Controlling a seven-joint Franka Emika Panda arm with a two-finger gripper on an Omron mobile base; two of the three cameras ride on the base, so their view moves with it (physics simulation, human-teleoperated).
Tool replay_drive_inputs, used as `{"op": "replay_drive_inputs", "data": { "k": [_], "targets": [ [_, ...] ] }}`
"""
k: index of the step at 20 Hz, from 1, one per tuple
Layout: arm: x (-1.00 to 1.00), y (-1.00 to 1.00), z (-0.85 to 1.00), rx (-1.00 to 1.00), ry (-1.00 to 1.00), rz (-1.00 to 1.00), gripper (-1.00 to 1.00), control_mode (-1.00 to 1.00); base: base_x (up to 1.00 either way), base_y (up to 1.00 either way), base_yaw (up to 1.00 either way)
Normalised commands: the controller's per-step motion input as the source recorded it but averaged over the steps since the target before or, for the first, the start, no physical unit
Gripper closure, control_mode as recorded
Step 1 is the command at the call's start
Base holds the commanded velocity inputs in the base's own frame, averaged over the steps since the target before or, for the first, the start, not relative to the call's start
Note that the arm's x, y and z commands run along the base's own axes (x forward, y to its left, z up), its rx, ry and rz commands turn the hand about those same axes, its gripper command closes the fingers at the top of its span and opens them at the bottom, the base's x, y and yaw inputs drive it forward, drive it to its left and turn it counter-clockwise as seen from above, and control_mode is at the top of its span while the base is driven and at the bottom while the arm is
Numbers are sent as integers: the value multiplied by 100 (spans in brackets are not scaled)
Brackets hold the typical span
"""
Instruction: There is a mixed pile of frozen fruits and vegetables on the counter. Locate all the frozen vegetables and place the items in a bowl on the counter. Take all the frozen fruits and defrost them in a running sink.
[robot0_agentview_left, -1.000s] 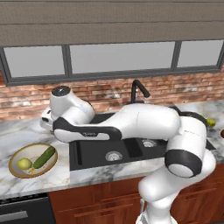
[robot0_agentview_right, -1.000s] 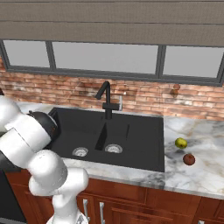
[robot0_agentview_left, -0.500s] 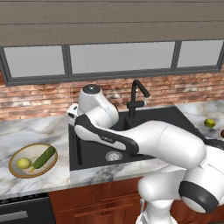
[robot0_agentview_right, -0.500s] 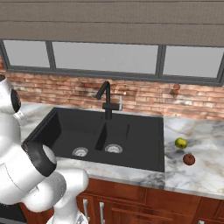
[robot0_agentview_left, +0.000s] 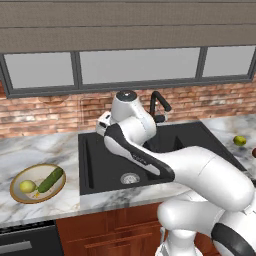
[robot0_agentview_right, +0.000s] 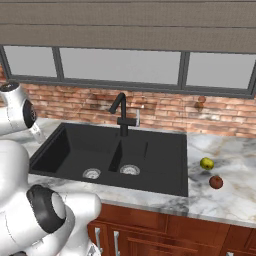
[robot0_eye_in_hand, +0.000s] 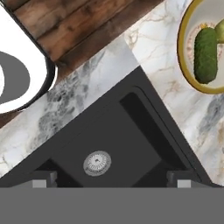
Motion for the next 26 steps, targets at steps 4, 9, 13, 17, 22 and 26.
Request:
{"op": "replay_drive_inputs", "data": {
  "k": [4, 9, 13, 17, 22, 26],
  "targets": [
    [0, -69, 25, -21, -4, -2, -100, -100, 0, 0, 0],
    [0, -88, 17, -24, -2, 1, -100, -100, 0, 0, 0],
    [-12, -100, 5, -11, 0, 3, -100, -100, 0, 0, 0],
    [-3, -100, 0, -3, 10, -1, -100, -100, 0, 0, 0],
    [-6, -100, 0, -1, 7, -1, -100, -100, 0, 0, 0],
    [-2, -100, 0, 0, 12, -5, -100, -100, 0, 0, 0]
  ]
}}
